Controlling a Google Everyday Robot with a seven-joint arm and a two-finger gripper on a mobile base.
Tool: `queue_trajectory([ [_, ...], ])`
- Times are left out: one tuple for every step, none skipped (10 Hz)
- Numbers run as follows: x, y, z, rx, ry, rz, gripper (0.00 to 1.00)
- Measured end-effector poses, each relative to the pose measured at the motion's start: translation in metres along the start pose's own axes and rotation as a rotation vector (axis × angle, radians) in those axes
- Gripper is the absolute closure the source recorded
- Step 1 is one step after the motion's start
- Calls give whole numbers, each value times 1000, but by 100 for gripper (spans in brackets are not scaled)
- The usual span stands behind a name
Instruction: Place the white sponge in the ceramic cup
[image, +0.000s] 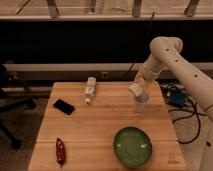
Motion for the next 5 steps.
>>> queue_trajectory([
  [0, 1, 0, -2, 1, 0, 100],
  [-1, 3, 3, -11, 1, -4, 100],
  [0, 6, 5, -21, 4, -4, 98],
  [2, 13, 8, -37, 5, 2, 90],
  [3, 17, 9, -43, 6, 7, 80],
])
